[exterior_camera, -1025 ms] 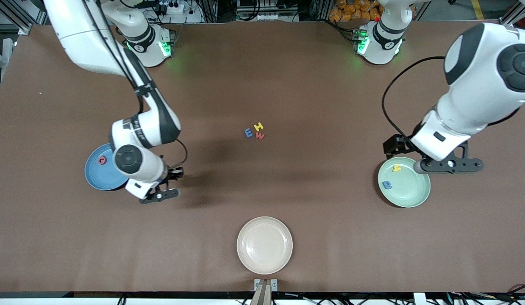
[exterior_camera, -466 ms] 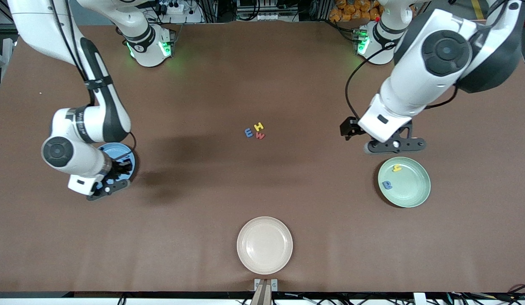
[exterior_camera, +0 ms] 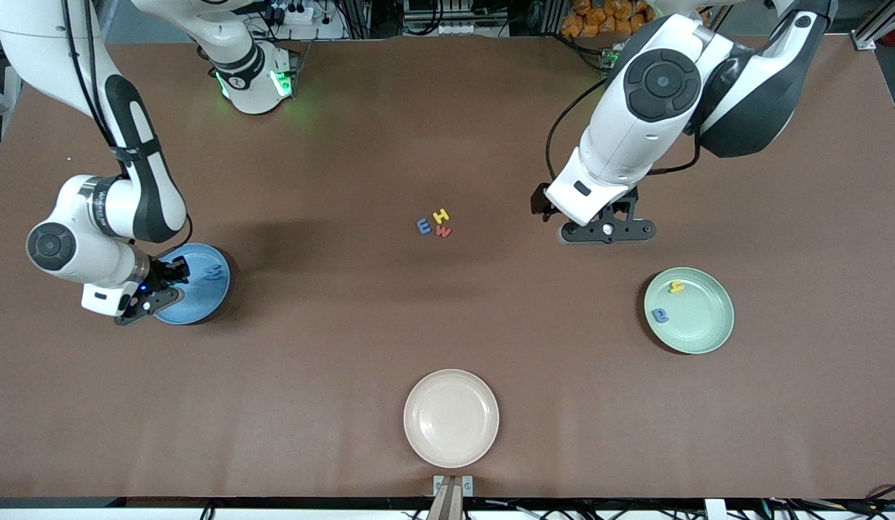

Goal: Sort uppercase to blue plate, lowercase to green plate
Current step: 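Drop the R into the blue plate while the left gripper leaves green plate, then move the left gripper over the remaining foam letters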

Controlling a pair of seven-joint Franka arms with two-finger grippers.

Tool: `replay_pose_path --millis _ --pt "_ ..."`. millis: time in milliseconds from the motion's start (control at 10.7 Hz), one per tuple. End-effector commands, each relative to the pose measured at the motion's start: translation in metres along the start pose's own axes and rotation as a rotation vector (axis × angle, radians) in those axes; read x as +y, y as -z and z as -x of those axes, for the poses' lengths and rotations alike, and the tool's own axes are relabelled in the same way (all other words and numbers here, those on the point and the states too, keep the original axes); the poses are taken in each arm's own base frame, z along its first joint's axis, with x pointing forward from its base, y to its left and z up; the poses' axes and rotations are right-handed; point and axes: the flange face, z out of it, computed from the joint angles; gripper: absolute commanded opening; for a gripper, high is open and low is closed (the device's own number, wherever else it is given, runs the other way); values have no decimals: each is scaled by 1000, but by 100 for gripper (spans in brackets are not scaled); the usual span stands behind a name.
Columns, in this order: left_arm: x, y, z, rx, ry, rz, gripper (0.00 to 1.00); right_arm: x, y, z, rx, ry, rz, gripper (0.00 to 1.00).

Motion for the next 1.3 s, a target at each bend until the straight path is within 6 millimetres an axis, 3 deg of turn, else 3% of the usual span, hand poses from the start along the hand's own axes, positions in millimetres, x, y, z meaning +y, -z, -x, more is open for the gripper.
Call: replay_pose_path --millis 0,279,559,745,932,1118,1211 --pt "-5 -12 -12 5 -78 -34 100 -10 -24 27 3 -2 -39 29" --pt "-7 -4 -20 37 -290 -29 100 -11 -33 34 1 -22 -66 31" --pt "-5 15 -21 71 -300 -5 100 -12 -37 35 -3 -29 -73 52" --pt "17 15 -10 76 -320 10 100 -12 -36 34 -3 -31 -74 68" --pt "43 12 1 101 -339 31 100 -11 -31 32 -2 -36 -76 68" --pt "66 -10 6 76 -338 46 100 -9 -18 25 -7 -37 -84 68" --pt "93 -20 23 63 -386 40 100 -7 -7 18 -20 -54 -96 68"
